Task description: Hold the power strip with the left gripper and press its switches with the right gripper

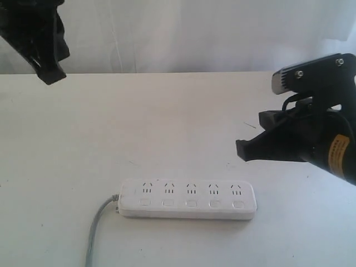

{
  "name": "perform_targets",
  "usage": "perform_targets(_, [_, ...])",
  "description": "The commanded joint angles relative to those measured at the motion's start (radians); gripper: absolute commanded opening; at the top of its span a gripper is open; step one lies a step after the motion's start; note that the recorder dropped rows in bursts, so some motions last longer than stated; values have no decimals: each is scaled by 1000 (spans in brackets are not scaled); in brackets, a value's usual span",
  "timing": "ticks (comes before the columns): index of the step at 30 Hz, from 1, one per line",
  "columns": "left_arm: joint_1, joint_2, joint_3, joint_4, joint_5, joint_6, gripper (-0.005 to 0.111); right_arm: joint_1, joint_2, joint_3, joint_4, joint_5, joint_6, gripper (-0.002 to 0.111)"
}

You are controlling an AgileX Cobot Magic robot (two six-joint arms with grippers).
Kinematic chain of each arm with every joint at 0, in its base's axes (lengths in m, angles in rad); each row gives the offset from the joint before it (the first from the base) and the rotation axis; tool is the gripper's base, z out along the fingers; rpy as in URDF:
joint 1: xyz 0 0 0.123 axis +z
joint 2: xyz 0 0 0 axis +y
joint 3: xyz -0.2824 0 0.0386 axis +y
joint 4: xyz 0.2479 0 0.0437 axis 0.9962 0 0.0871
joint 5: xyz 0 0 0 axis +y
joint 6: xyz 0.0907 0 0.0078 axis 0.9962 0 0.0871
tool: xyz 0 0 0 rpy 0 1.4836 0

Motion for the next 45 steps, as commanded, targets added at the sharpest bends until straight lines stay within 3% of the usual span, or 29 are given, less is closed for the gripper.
perform_targets(1, [-5, -78, -6, -112, -102, -41, 0, -64, -90, 4, -3, -15, -12, 0])
perform_targets(8, [-5, -215, 83, -280, -298, 19, 0, -178, -287, 4, -3, -17, -12, 0])
perform_targets(18, [-5, -461, 465, -435, -538, 120, 0, -379, -595, 4, -3, -17, -12, 0])
perform_targets(26, [-5, -683, 708, -514, -776, 119, 0, -470, -872, 4, -3, -17, -12, 0])
perform_targets(41, [-5, -671, 795, -526, -742, 119, 0, -475, -1083, 4, -3, -17, -12, 0])
perform_targets(45, [-5, -669, 795, -536, -748, 119, 0, -535, -1083, 0, -3, -24, -12, 0])
